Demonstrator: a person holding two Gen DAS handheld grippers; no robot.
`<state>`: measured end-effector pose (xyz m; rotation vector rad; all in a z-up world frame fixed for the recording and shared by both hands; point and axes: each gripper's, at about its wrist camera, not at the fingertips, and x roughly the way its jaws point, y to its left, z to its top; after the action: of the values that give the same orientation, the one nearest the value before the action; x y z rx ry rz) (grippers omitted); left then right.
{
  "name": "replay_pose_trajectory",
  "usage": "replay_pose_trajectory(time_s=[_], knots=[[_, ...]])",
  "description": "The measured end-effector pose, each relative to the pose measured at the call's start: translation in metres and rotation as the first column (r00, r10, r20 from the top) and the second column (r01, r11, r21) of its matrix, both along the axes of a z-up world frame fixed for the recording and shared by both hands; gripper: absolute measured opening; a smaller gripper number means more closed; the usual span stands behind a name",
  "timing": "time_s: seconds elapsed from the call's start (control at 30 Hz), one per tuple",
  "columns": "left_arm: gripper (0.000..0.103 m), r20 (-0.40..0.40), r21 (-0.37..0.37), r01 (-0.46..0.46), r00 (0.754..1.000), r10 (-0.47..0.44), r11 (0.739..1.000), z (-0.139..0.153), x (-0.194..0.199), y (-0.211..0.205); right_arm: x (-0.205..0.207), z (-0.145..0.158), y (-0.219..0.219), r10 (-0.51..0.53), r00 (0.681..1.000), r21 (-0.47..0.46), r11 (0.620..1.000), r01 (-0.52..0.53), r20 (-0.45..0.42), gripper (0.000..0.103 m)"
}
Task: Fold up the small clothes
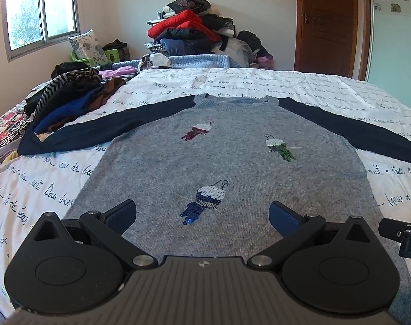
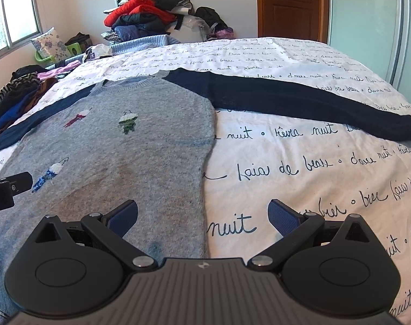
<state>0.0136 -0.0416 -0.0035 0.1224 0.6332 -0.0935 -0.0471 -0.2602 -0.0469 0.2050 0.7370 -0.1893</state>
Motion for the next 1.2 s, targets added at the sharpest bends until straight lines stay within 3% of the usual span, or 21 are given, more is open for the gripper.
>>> replay_pose_trajectory(time_s=[0.43,0.83,1.07,1.2], knots=[[0.103,-0.004,-0.005,0.029,1.000,-0.029,1.000,-0.004,0.025,-0.022,0.035,-0.007,-0.057,-0.087,0.996,-0.028,0.996,0.088,0.034,0.103],[0.103,-0.028,-0.015,0.031,0.999,-0.032,0.999,-0.014,0.049,-0.044,0.085,-0.036,-0.109,-0.212,0.977,-0.242,0.947,0.209,0.014,0.103],[0.103,-0.045,0.005,0.071,0.996,-0.071,0.997,-0.020,0.055,-0.064,0.082,-0.051,-0.131,-0.224,0.974,-0.114,0.967,0.228,0.045,0.103],[0.103,-0.061,0.010,0.075,0.995,-0.074,0.997,-0.024,0.057,-0.068,0.080,-0.053,-0.132,-0.222,0.974,-0.097,0.969,0.226,0.053,0.103]])
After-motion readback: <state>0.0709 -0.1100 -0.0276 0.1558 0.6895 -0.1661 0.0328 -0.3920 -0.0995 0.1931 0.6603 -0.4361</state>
